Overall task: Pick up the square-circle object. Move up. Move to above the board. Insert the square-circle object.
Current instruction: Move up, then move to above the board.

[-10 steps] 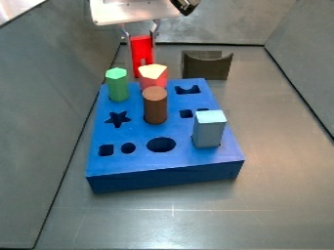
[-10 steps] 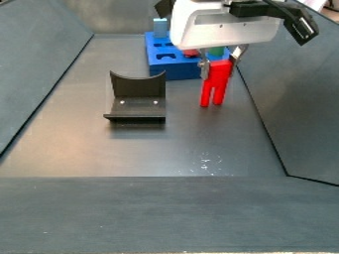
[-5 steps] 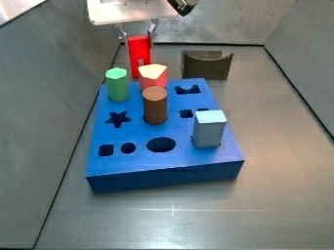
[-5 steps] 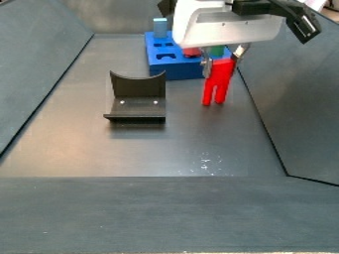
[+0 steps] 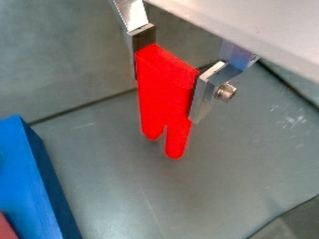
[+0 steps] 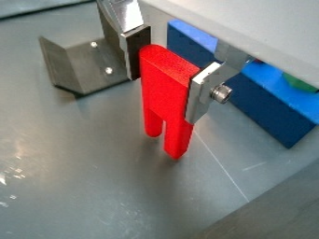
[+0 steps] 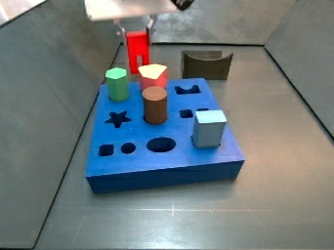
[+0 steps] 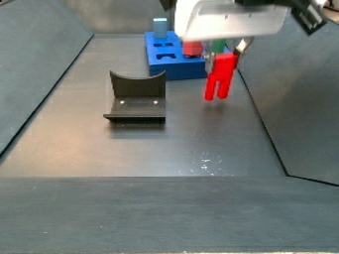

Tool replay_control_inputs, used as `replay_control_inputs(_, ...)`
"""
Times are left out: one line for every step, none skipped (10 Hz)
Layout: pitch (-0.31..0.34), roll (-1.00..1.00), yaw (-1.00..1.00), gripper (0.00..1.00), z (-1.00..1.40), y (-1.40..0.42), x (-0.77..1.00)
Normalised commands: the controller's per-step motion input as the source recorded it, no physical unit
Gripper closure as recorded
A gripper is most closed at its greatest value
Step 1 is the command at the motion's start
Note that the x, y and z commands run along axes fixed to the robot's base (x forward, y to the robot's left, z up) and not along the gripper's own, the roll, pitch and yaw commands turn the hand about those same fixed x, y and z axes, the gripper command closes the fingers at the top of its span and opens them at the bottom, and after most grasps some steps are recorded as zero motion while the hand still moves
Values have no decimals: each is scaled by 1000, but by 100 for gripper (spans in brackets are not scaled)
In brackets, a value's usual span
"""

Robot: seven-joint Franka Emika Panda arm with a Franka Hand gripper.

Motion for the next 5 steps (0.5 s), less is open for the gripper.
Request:
replay_control_inputs(17,-27,11,100,585,39,-6)
replay_control_inputs(26,-53,8,100,389,15,-14)
replay_control_inputs(27,-66,7,100,287,4,-12)
replay_control_inputs(284,46,-197,100,1000,-218,39)
replay_control_inputs(296,29,-195,100,1000,-229,40)
